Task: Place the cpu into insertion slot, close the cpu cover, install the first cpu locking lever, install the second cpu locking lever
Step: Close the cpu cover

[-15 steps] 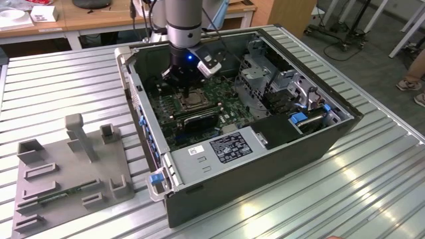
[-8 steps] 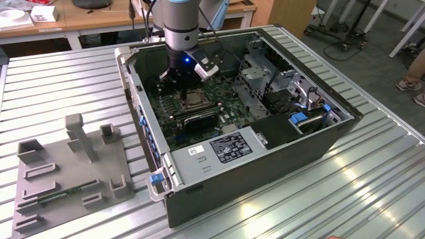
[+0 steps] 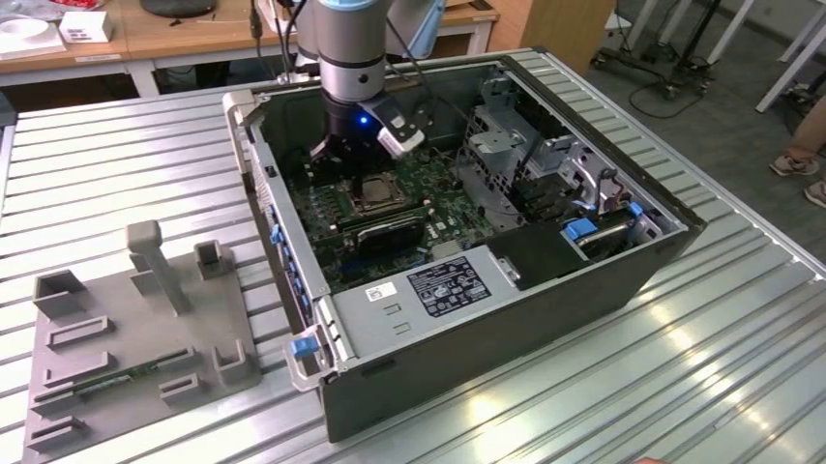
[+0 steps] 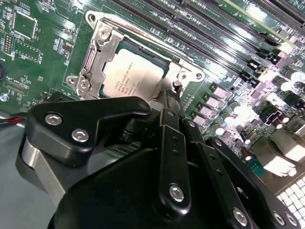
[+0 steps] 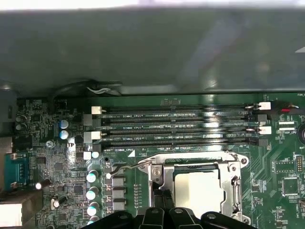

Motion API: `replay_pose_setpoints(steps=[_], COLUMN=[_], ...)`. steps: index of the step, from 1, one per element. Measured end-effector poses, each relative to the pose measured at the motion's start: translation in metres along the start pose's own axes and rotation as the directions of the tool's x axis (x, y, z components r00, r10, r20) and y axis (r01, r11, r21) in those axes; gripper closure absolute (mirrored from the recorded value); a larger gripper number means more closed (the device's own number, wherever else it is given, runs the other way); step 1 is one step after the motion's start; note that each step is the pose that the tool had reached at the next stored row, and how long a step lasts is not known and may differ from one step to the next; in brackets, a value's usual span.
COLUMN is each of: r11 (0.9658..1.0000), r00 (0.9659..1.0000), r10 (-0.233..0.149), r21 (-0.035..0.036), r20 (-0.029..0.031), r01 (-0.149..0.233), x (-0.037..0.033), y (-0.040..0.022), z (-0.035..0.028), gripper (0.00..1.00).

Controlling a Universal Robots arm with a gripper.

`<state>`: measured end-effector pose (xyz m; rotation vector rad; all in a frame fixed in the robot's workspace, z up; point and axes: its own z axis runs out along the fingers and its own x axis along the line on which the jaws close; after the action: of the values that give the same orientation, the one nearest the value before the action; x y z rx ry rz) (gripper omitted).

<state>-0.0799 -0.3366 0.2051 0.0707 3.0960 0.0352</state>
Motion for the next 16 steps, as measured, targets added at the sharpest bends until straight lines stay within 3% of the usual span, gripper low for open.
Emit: replay_pose_setpoints(steps=[5, 16], r11=[1.0, 1.0], r00=[1.0, 1.0], r10=[0.0, 0.0], r21=[-0.0001, 0.0006], r20=[0.001, 0.0005], r01=[0.0, 0.0], x=[0.0001, 0.0004], y=[-0.0002, -0.0004], z=[0.0041, 0.0065], gripper=[0.9, 0.9])
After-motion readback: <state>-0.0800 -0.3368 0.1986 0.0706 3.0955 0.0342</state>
